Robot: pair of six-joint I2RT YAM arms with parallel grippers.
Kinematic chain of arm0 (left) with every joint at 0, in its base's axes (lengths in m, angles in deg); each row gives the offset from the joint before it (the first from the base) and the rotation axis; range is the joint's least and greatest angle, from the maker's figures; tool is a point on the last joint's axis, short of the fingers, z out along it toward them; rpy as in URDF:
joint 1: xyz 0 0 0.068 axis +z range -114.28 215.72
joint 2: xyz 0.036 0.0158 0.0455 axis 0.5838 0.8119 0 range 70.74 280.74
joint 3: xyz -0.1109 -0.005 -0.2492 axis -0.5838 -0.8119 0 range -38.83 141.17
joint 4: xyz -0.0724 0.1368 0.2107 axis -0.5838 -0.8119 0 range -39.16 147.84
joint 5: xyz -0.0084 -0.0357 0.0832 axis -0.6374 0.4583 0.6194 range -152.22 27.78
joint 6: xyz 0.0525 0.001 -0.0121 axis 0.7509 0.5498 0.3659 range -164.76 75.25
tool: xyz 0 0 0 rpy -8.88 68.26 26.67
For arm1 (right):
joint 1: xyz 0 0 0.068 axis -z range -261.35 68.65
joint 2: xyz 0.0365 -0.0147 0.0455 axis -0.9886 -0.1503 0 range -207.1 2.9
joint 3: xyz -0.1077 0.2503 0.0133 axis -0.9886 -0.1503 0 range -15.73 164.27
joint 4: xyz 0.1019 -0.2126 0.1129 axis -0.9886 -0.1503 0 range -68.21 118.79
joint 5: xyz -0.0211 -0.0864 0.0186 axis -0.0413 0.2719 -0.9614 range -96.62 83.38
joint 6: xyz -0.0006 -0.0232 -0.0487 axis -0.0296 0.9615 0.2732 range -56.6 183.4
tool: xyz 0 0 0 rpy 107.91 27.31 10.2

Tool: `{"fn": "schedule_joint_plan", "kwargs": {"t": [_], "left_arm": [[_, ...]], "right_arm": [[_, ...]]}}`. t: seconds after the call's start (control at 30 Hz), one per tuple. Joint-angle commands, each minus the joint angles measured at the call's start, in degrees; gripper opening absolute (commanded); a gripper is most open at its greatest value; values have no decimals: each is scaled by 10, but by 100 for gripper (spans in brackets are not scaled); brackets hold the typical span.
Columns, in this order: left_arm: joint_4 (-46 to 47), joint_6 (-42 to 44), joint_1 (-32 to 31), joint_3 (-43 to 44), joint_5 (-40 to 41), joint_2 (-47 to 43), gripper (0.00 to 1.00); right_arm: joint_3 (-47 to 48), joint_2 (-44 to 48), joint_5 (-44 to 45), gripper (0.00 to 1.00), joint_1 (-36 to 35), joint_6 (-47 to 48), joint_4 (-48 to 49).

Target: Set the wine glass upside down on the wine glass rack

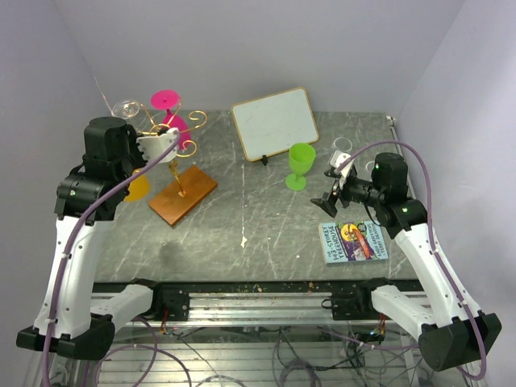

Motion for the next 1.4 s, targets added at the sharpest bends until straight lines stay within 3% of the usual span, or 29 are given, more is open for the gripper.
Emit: {"fn": "schedule_joint_plan", "kwargs": {"t": [0.0, 0.3, 0.8, 1.0, 1.37], "left_arm": [[84, 22, -2, -16, 26, 6, 7], [129, 6, -14, -24, -20, 21, 7], [208, -18, -23, -53, 33, 46, 7], [217, -21, -23, -52, 83, 59, 7], [210, -32, -23, -49, 101, 75, 7]], "right_arm": [[-9, 6, -8, 86, 4, 4, 9], [-10, 5, -10, 86, 4, 4, 9], [-13, 2, -7, 86, 4, 7, 10], [-13, 2, -7, 86, 4, 9, 10], [-14, 0, -9, 86, 4, 9, 9]]}}
